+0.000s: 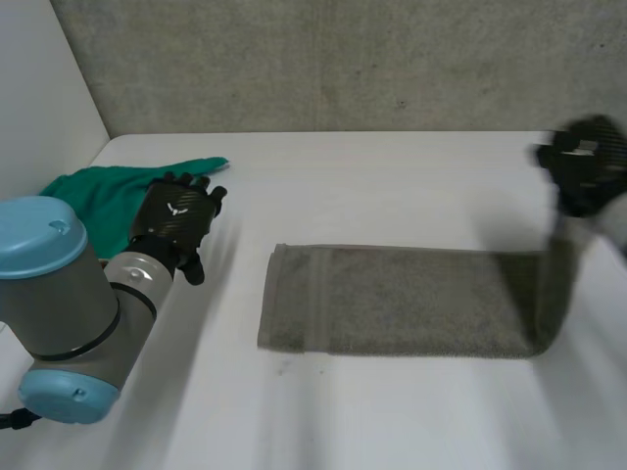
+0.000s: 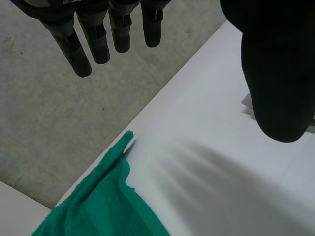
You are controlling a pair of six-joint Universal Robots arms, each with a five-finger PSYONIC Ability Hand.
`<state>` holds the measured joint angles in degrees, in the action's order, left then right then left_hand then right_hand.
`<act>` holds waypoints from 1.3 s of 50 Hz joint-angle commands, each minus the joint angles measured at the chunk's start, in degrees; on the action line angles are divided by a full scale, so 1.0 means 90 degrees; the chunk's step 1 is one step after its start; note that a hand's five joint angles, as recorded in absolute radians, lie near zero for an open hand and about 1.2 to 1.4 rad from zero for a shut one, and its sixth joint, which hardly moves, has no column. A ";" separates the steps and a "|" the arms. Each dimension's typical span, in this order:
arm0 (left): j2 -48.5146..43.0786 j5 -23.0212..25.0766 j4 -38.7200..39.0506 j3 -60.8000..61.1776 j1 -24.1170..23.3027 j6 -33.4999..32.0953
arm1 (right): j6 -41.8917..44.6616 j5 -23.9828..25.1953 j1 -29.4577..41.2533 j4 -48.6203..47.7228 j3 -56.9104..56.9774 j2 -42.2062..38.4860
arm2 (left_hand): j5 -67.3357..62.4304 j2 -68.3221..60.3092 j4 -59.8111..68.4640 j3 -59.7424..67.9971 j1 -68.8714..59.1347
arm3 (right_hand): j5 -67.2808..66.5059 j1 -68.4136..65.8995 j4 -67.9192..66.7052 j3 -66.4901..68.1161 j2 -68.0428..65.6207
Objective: Fold the laundry.
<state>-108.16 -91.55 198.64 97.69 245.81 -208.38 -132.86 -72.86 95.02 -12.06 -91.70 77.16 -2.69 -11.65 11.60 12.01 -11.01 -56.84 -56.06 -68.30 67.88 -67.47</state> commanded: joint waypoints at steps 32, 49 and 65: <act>-0.0872 0.0006 0.0058 -0.1059 -0.1277 0.0761 | -0.2826 -0.0293 0.1758 0.1048 -0.0854 -0.0741 | 0.0299 0.0183 -0.0178 -0.0224 0.0113 | 0.6316 0.5118 0.6477 -0.6431 0.6385; -0.0990 -0.0033 -0.0011 -0.0952 -0.1639 0.0751 | -0.1673 -0.0459 0.0849 0.0266 -0.1891 -0.0702 | 0.0299 0.0183 -0.0178 -0.0224 0.0113 | -0.1462 -0.2660 -0.1300 0.1347 -0.1393; 0.0270 -0.0394 -0.0011 -0.0220 -0.0858 0.0761 | 0.0337 -0.1573 0.3775 0.0305 0.0461 -0.1062 | 0.0299 0.0183 -0.0178 -0.0224 0.0113 | -0.1462 -0.2660 -0.1300 0.1347 -0.1393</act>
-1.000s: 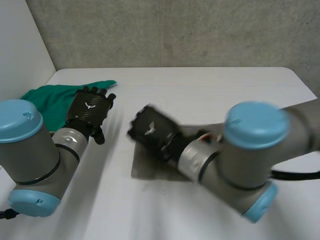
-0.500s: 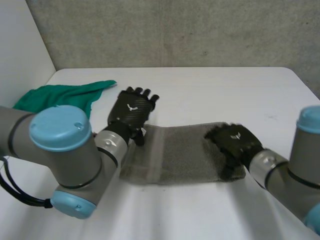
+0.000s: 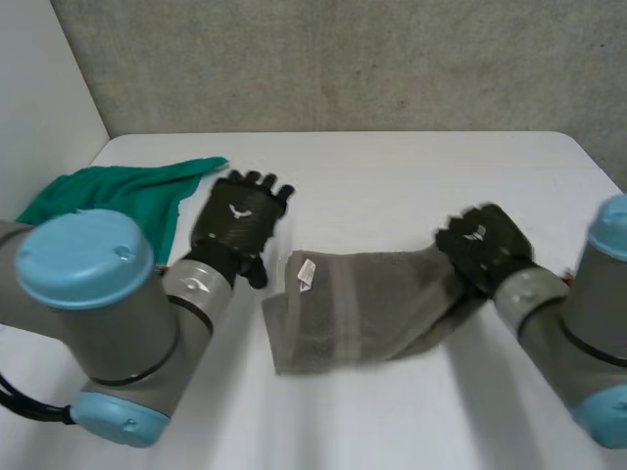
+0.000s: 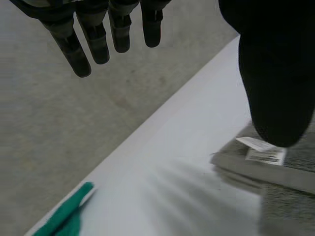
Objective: Fold the laundry.
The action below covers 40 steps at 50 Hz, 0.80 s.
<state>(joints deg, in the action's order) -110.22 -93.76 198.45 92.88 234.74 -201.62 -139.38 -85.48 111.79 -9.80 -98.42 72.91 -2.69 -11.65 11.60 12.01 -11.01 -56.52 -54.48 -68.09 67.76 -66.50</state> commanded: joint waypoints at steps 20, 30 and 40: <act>0.0489 -0.0109 0.0089 0.0061 0.0324 0.0224 | -0.2945 0.0484 0.1255 0.0307 0.1463 -0.0495 | 0.0299 0.0183 -0.0178 -0.0224 0.0113 | 0.6280 0.4942 0.6454 -0.6418 0.6278; -0.0467 -0.0070 -0.0086 -0.0720 -0.0535 0.1112 | -0.3859 0.0533 0.0752 0.1147 0.1540 -0.0678 | 0.0257 0.0141 -0.0136 -0.0181 0.0070 | 0.6280 0.4942 0.6454 -0.6418 0.6278; -0.1746 -0.0129 -0.1237 -0.1286 -0.0604 0.1122 | -0.3898 0.0494 0.0772 0.1538 0.2273 -0.1947 | 0.0126 0.0010 -0.0005 -0.0050 -0.0061 | 0.6280 0.4942 0.6454 -0.6418 0.6278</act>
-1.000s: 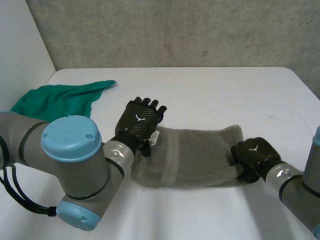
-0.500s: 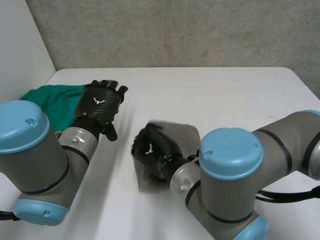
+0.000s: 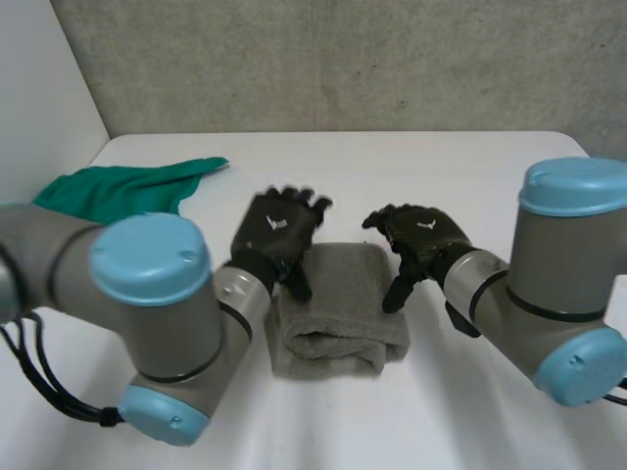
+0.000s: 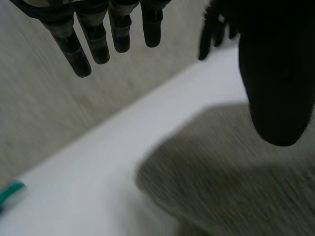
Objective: Fold the laundry.
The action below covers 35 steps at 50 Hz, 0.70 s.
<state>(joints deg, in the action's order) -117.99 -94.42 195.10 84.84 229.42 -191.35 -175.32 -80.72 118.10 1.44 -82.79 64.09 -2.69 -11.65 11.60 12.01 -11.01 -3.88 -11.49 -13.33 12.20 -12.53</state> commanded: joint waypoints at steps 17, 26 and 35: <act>-0.1061 0.0003 -0.1551 -0.0531 0.0143 -0.0643 | 0.0877 -0.0065 0.0032 0.0583 0.0586 -0.1087 | 0.0182 0.0066 -0.0061 -0.0106 -0.0005 | 0.0431 0.0166 0.0370 -0.0245 0.0281; 0.0189 0.0159 -0.1482 -0.0589 0.0172 -0.0614 | 0.0235 -0.0444 -0.0162 -0.0811 -0.0983 0.0356 | 0.0275 0.0160 -0.0154 -0.0200 0.0089 | 0.0431 0.0166 0.0370 -0.0245 0.0281; 0.1185 0.1884 -0.1657 -0.0579 0.0699 -0.0195 | -0.0822 -0.0582 -0.1003 -0.0873 -0.2079 0.0750 | 0.0219 0.0103 -0.0098 -0.0144 0.0033 | 0.0431 0.0166 0.0370 -0.0245 0.0281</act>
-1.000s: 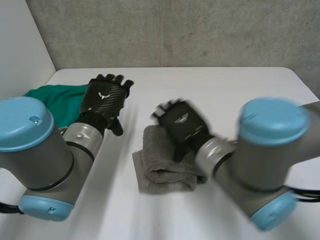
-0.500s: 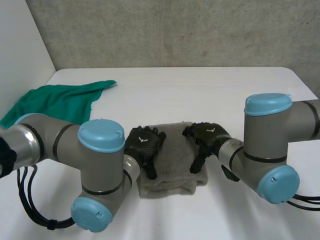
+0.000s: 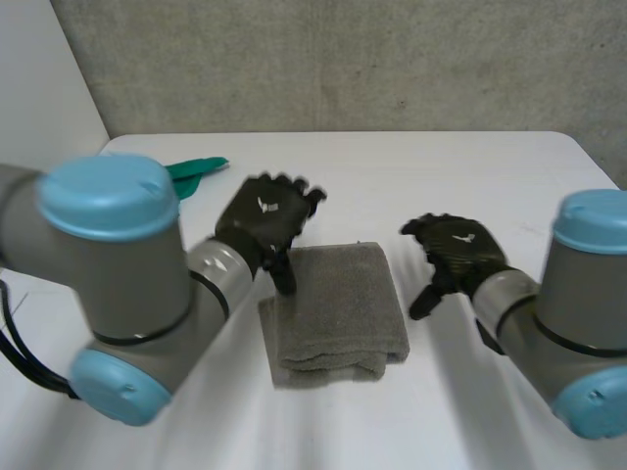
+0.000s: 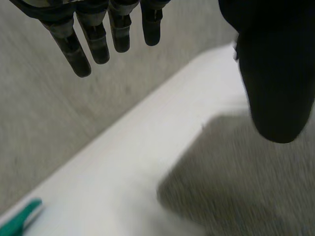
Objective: Fold the laundry.
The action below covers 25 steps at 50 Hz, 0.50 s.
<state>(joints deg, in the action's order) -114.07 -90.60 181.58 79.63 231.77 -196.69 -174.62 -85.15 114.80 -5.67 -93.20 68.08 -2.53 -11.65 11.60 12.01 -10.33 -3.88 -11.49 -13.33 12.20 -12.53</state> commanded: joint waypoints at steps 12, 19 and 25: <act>0.0898 0.2284 -0.0693 -0.0127 0.0751 0.0877 | -0.1740 0.0916 -0.0510 0.0014 -0.1100 -0.0094 | 0.0145 0.0047 -0.0042 -0.0088 -0.0100 | 0.0292 0.0027 0.0231 -0.0106 0.0142; 0.0907 0.2283 -0.0693 -0.0088 0.0722 0.0878 | -0.1887 0.0907 -0.0061 -0.0025 -0.0788 -0.0523 | 0.0163 0.0066 -0.0061 -0.0106 -0.0081 | 0.0066 -0.0199 0.0006 0.0119 -0.0083; 0.0898 0.2283 -0.0693 -0.0078 0.0722 0.0878 | -0.1906 0.0906 0.0135 -0.0025 -0.0573 -0.0729 | 0.0163 0.0066 -0.0061 -0.0106 -0.0081 | 0.0029 -0.0236 -0.0032 0.0157 -0.0121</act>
<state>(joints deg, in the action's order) -105.91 -69.85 175.20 78.74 238.42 -188.67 -191.54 -76.62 113.49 -5.82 -100.91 63.97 -2.53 -11.65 11.60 12.01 -10.33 -3.88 -11.49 -13.33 12.21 -12.53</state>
